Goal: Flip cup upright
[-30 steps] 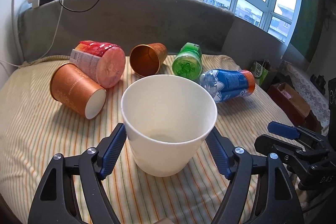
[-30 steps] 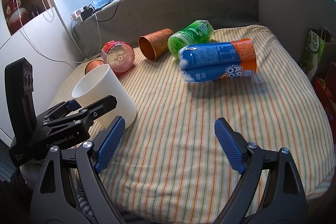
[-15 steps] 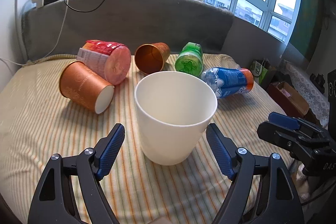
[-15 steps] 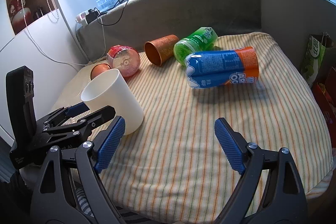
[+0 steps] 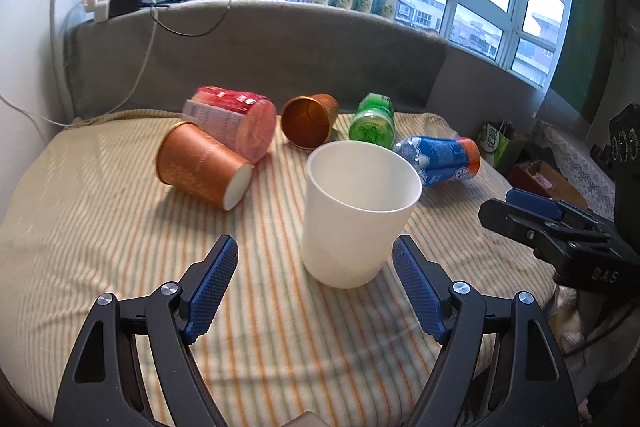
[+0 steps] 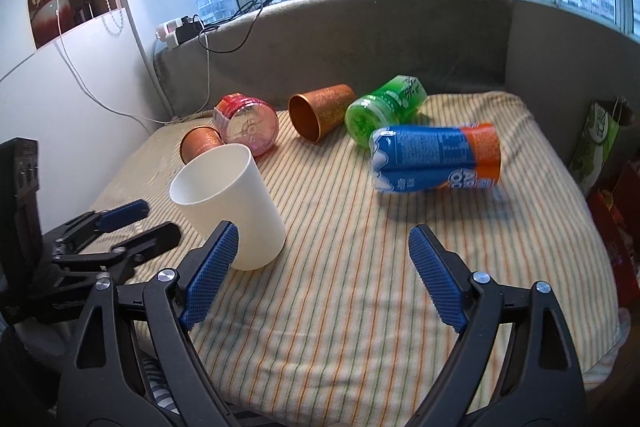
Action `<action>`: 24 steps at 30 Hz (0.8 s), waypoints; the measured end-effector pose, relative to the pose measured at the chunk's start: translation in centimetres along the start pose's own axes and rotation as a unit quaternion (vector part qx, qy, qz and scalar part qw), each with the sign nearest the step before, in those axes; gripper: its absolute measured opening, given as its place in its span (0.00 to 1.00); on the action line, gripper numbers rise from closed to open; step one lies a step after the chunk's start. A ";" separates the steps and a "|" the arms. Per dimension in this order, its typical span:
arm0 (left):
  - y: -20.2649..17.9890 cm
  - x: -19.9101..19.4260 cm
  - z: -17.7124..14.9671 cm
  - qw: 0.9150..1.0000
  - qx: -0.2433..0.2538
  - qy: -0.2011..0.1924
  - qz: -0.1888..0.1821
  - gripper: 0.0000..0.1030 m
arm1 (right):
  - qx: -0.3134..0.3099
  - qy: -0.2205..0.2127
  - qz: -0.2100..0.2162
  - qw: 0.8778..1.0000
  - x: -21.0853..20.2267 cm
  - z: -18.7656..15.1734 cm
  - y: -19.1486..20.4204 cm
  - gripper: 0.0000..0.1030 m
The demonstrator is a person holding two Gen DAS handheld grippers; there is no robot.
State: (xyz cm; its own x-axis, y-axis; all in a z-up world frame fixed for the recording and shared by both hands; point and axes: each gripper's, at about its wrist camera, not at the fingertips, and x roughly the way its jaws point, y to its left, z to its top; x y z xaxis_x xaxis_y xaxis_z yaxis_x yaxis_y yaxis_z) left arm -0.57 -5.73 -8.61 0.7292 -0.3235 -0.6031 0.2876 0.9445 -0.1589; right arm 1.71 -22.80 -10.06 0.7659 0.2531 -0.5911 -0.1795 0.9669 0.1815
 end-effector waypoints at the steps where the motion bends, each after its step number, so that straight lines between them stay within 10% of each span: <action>1: 0.2 -0.4 0.0 1.000 -0.002 -0.006 0.002 0.78 | -0.003 -0.004 -0.004 1.000 -0.2 0.1 0.1 0.87; 14: 2.6 -5.9 3.1 0.988 -0.027 -0.136 0.072 0.80 | -0.022 -0.063 -0.080 0.995 -2.3 2.0 1.2 0.96; 24: 3.0 -6.6 3.9 0.981 -0.030 -0.165 0.099 0.85 | -0.021 -0.105 -0.132 0.985 -3.4 2.9 1.6 1.00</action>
State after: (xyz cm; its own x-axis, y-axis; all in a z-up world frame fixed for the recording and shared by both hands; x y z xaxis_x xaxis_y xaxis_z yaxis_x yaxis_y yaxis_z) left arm -2.10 -1.05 -2.10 0.9314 -0.1257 -0.3415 0.0910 0.9891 -0.1160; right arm 0.58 -22.26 -5.49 0.8991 -0.0155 -0.4374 0.0210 0.9998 0.0076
